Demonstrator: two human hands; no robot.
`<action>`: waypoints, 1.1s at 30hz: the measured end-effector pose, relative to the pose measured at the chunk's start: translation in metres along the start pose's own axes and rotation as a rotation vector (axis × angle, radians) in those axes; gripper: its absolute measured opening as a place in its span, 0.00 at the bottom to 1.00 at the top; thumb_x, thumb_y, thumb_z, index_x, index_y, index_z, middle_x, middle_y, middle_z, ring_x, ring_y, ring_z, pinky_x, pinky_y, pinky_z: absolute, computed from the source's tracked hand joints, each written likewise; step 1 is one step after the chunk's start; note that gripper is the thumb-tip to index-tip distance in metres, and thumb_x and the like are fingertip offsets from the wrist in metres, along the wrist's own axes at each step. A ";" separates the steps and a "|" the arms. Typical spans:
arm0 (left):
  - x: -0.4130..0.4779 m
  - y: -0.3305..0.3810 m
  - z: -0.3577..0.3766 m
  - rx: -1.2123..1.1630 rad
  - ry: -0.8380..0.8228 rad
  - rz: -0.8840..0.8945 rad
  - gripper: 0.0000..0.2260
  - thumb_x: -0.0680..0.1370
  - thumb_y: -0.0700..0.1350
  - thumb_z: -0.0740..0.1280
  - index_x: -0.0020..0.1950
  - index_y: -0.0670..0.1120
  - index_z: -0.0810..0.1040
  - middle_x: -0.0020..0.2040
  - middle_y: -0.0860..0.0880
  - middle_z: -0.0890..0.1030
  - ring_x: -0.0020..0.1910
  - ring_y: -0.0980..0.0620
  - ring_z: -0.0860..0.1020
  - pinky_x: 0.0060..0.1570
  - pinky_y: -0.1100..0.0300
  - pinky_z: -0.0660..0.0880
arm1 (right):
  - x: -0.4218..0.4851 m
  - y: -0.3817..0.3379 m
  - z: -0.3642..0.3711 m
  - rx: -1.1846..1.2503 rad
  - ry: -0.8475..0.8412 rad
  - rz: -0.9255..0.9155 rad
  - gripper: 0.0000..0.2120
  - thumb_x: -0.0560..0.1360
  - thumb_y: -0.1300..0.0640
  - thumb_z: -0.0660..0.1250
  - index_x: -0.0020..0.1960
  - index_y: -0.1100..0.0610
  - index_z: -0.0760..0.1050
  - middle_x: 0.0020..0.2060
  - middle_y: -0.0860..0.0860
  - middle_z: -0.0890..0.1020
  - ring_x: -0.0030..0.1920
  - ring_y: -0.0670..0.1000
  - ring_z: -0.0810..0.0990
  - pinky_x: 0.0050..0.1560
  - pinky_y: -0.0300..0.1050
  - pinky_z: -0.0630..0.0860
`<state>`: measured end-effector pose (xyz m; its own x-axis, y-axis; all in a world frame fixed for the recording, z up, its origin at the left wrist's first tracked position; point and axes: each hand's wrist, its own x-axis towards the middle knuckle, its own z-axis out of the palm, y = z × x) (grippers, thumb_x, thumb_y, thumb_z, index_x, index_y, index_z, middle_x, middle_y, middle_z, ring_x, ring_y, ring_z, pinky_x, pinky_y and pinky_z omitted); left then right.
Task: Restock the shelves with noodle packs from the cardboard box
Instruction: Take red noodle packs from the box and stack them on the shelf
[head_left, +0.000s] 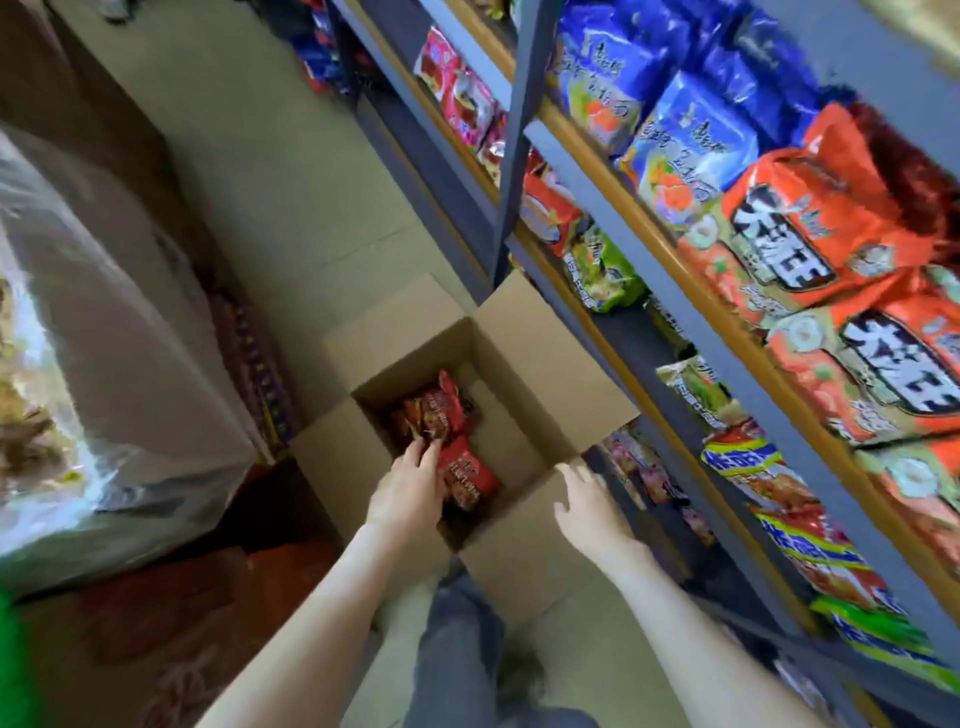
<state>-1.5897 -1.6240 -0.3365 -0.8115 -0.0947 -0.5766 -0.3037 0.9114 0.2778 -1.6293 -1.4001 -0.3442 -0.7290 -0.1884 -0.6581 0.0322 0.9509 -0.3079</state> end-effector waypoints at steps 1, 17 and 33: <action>0.012 -0.008 0.011 -0.001 -0.022 -0.014 0.27 0.82 0.45 0.57 0.79 0.47 0.51 0.78 0.44 0.54 0.71 0.43 0.65 0.65 0.52 0.70 | 0.017 0.002 0.011 -0.007 -0.035 0.027 0.26 0.81 0.57 0.58 0.77 0.55 0.55 0.73 0.53 0.62 0.74 0.55 0.57 0.70 0.47 0.60; 0.220 -0.070 0.287 0.030 -0.217 -0.270 0.32 0.82 0.54 0.53 0.77 0.51 0.35 0.77 0.44 0.34 0.76 0.45 0.37 0.73 0.46 0.38 | 0.325 0.046 0.247 -0.161 -0.359 -0.061 0.39 0.78 0.55 0.65 0.78 0.57 0.43 0.75 0.55 0.56 0.75 0.56 0.54 0.73 0.51 0.55; 0.301 -0.095 0.331 0.309 -0.245 -0.195 0.42 0.80 0.43 0.61 0.73 0.46 0.25 0.73 0.40 0.27 0.74 0.41 0.32 0.71 0.42 0.34 | 0.422 0.039 0.345 -0.136 -0.399 0.081 0.30 0.74 0.47 0.66 0.73 0.52 0.63 0.71 0.55 0.65 0.72 0.58 0.59 0.71 0.51 0.57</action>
<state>-1.6394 -1.6065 -0.7908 -0.6005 -0.2128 -0.7708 -0.2458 0.9664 -0.0753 -1.6998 -1.5278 -0.8714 -0.4051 -0.1664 -0.8990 -0.0313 0.9852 -0.1683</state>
